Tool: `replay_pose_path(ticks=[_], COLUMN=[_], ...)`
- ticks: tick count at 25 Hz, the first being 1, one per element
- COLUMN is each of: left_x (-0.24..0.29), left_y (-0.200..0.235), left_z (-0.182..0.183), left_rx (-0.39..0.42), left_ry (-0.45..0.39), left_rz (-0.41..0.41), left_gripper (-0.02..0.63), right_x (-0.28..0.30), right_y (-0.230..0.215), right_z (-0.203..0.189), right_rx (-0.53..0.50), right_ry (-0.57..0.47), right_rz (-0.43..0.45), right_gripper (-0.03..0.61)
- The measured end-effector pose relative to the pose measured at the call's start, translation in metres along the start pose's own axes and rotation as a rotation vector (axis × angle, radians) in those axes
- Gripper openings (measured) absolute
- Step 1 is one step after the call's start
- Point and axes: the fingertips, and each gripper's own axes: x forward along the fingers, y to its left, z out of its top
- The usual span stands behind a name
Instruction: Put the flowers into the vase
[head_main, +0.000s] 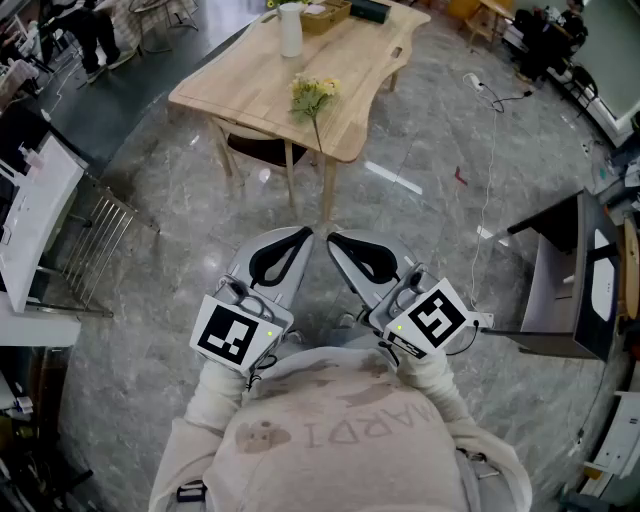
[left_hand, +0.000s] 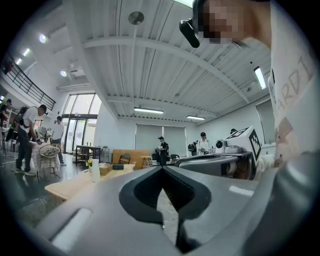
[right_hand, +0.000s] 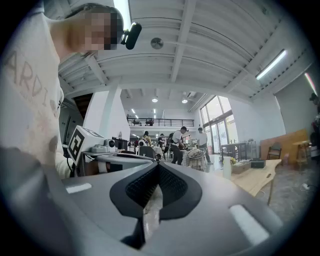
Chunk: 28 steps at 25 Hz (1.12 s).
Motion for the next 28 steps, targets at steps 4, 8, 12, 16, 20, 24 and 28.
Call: replay_pose_path(ticks=[4, 8, 12, 16, 20, 24, 28], left_x=[0.002, 0.002, 0.002, 0.003, -0.001, -0.012, -0.025], left_y=[0.001, 0.005, 0.008, 0.013, 0.016, 0.025, 0.036], left_z=[0.001, 0.001, 0.001, 0.0, 0.0, -0.002, -0.009], left_rx=[0.002, 0.003, 0.0, 0.0, -0.003, -0.017, -0.026], left_ry=[0.001, 0.005, 0.0, 0.0, -0.005, -0.012, -0.014], left_rz=[-0.004, -0.002, -0.006, -0.012, -0.016, -0.03, -0.059], left_gripper=[0.002, 0.0, 0.002, 0.002, 0.002, 0.002, 0.002], right_x=[0.002, 0.005, 0.008, 0.013, 0.016, 0.024, 0.032], right_y=[-0.001, -0.002, -0.002, -0.003, -0.003, 0.003, 0.015], right_z=[-0.001, 0.0, -0.001, -0.002, -0.004, -0.002, -0.006], right_rx=[0.001, 0.001, 0.002, 0.003, -0.001, -0.016, -0.048], right_ry=[0.001, 0.003, 0.004, 0.012, 0.018, 0.018, 0.049], right_rz=[0.004, 0.007, 0.006, -0.001, -0.017, -0.025, -0.048], right_gripper=[0.011, 0.011, 0.011, 0.011, 0.011, 0.015, 0.023])
